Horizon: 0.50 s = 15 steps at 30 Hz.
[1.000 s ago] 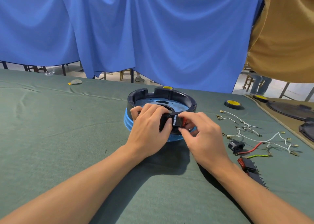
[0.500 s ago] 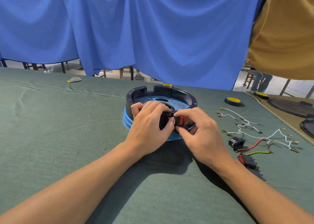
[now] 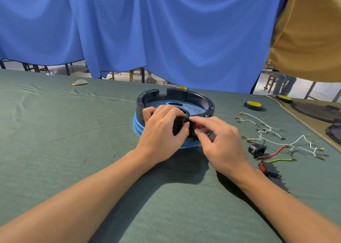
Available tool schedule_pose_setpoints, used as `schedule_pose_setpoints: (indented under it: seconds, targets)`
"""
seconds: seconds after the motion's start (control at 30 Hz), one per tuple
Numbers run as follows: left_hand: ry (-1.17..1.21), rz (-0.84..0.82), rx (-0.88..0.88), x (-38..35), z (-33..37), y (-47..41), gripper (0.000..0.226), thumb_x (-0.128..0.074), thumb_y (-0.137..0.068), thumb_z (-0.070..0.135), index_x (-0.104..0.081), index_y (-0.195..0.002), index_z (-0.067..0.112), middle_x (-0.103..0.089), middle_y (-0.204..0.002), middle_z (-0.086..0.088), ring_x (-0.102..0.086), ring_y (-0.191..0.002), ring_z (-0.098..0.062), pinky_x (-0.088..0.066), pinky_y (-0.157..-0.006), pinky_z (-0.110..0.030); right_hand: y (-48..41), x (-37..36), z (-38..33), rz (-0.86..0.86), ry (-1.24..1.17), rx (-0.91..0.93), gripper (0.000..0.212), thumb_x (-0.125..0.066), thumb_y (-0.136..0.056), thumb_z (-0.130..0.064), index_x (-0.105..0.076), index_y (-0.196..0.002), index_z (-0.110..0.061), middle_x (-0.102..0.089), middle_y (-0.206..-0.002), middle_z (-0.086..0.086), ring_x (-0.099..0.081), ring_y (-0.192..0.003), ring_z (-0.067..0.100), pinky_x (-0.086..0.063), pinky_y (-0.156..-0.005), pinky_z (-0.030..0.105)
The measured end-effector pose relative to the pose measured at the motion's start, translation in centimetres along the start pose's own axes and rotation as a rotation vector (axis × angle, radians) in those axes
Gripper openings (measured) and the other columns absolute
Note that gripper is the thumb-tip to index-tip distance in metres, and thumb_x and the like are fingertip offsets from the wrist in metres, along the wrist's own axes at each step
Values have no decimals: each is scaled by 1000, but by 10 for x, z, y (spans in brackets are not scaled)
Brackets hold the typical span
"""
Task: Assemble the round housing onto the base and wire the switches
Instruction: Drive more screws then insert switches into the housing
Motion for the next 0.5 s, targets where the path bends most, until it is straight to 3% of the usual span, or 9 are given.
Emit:
schedule_pose_setpoints:
  seconds: [0.13,0.37,0.5]
  targets:
    - [2,-10,-6,0,1,0,20,-65,-83,25,-69,-93,8,-69,-92,0,-62,-86,-21,-25,-84,-33,0,0,-2,27,20,14,30,-69,-83,-2,-70,-110,-15,-66,-94,-6,-60,-85,3,-44,-70,5]
    - [29,4,-6,1,2,-1,29,-67,-83,36,-68,-90,8,-68,-89,0,-61,-86,-20,-26,-85,-33,2,4,-3,87,66,-10,23,-74,-80,-6,-70,-101,-15,-69,-90,-6,-61,-79,5,-48,-71,16]
    - [60,21,22,1,1,-3,32,-67,-84,40,-65,-88,9,-66,-85,2,-60,-84,-19,-29,-85,-36,0,9,-2,124,32,-11,16,-71,-85,-8,-76,-98,-13,-69,-91,-4,-59,-81,4,-43,-68,7]
Point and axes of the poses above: each hand's wrist, its own y-axis away from the middle knuckle, its own x-axis out of the back of the hand, z = x × y, the point moved 8 cm from there along -y, towards the middle knuckle
